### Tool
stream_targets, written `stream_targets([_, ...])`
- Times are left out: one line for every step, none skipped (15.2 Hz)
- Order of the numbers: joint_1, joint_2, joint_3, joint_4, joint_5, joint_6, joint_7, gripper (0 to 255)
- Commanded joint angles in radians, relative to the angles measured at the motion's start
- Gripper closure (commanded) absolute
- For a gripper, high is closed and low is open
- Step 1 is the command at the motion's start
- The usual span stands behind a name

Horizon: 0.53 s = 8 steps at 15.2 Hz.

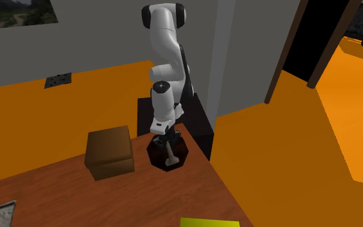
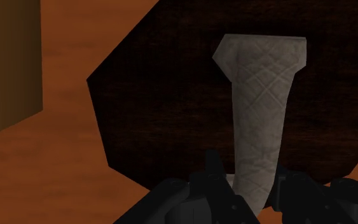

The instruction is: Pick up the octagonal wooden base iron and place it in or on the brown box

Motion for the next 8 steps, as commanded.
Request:
stream_targets([-0.002,-0.019,0.002,0.014,-0.009,-0.032,0.008,255])
stream_targets([-0.003,-0.03,0.004,0.019,-0.014,-0.048,0.012,255])
stream_targets([-0.005,-0.041,0.005,0.024,-0.019,-0.063,0.016,255])
stream_targets([-0.006,-0.052,0.007,0.029,-0.023,-0.079,0.019,255])
stream_targets([-0.007,-0.063,0.008,0.034,-0.027,-0.094,0.023,255])
stream_targets([-0.008,-0.073,0.01,0.04,-0.03,-0.109,0.026,255])
stream_targets([-0.009,-0.083,0.012,0.045,-0.034,-0.125,0.029,255])
stream_targets([-0.01,-0.092,0.013,0.051,-0.037,-0.14,0.031,255])
